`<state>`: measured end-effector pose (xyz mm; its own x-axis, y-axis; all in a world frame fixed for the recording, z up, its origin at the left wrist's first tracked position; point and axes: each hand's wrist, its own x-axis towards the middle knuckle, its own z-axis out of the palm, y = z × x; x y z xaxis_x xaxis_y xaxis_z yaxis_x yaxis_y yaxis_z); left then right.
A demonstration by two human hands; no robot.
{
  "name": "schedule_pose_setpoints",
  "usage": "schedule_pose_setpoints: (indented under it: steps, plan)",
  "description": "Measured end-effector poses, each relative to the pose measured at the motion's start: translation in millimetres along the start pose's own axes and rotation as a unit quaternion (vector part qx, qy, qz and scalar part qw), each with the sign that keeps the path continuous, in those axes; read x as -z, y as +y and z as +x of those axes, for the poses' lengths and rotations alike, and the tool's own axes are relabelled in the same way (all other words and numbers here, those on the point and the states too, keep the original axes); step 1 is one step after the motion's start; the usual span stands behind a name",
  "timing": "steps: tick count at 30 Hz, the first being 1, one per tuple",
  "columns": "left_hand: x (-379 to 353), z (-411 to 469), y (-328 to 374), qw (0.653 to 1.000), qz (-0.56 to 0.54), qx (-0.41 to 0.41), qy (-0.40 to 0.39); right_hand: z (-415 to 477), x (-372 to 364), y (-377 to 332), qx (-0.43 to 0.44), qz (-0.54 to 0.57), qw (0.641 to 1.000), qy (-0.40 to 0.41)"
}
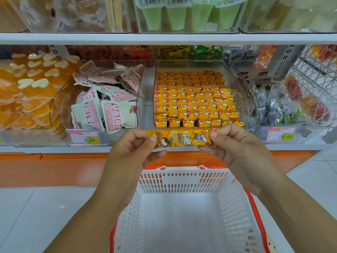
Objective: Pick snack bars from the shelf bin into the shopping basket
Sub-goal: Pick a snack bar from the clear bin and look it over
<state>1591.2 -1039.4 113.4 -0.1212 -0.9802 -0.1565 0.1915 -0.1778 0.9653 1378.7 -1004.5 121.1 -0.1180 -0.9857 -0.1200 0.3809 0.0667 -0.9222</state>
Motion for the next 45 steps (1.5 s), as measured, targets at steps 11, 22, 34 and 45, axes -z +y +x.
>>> schedule_pose_setpoints:
  steps: [11, 22, 34, 45]
  plan:
    - [-5.9, -5.5, 4.9, 0.997, 0.07, -0.029, 0.007, -1.6, 2.3, 4.7, 0.059, -0.112, 0.992, -0.009]
    - [5.1, 1.6, 7.7, 0.999, -0.019, 0.015, -0.034, -1.2, -0.9, -2.7, 0.019, -0.03, 0.999, -0.039]
    - [11.1, 3.7, 9.0, 0.994, 0.094, -0.029, -0.038, -1.4, 1.6, -2.1, -0.007, -0.036, 0.998, -0.041]
    - [-13.9, -6.2, 5.9, 0.994, 0.076, -0.067, 0.041, 0.8, 0.7, 2.7, 0.03, -0.024, 0.999, -0.004]
